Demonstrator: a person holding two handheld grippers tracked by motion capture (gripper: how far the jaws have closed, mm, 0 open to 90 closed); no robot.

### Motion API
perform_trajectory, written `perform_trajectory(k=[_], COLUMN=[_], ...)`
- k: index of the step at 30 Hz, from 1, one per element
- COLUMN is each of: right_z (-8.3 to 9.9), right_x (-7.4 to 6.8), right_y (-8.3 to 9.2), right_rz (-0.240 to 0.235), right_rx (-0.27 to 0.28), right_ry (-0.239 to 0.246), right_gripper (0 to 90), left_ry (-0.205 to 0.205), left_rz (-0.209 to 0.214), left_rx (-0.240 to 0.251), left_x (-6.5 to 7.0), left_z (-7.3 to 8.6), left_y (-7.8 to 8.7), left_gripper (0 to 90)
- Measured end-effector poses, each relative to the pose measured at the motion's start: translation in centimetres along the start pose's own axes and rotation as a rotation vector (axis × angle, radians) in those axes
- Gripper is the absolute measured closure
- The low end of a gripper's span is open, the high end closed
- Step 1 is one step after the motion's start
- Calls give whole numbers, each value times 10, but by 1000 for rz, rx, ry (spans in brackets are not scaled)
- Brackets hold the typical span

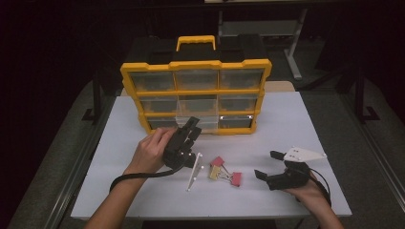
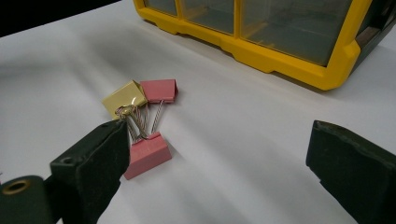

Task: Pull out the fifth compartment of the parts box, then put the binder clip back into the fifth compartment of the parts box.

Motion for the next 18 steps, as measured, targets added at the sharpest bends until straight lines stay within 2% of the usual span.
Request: perform_trajectory(k=[9, 13, 18], right_z=[0, 0, 0], right_x=[0, 0, 0], right_y=[0, 0, 1], right_rz=[0, 1, 1], right_rx=[0, -1, 2], right_ry=[-3, 0, -4], right_gripper=[55, 55, 55], left_ry=[17, 15, 44], left_rz=[18, 6, 13], left_rx=[3, 2, 2], left_x=[9, 10, 14], left_z=[-2, -4, -3], left_y=[9, 13, 15], left_gripper=[393, 321, 264])
Point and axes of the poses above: each handheld gripper's, and its own axes: y roughly backward along the jaws, z roughly out of its underside, x roughly to its right, the point moved 9 cm from there along -y, roughly forward along the jaws, and after that the axes turned 2 degrees about -x, right-handed, at the moved point
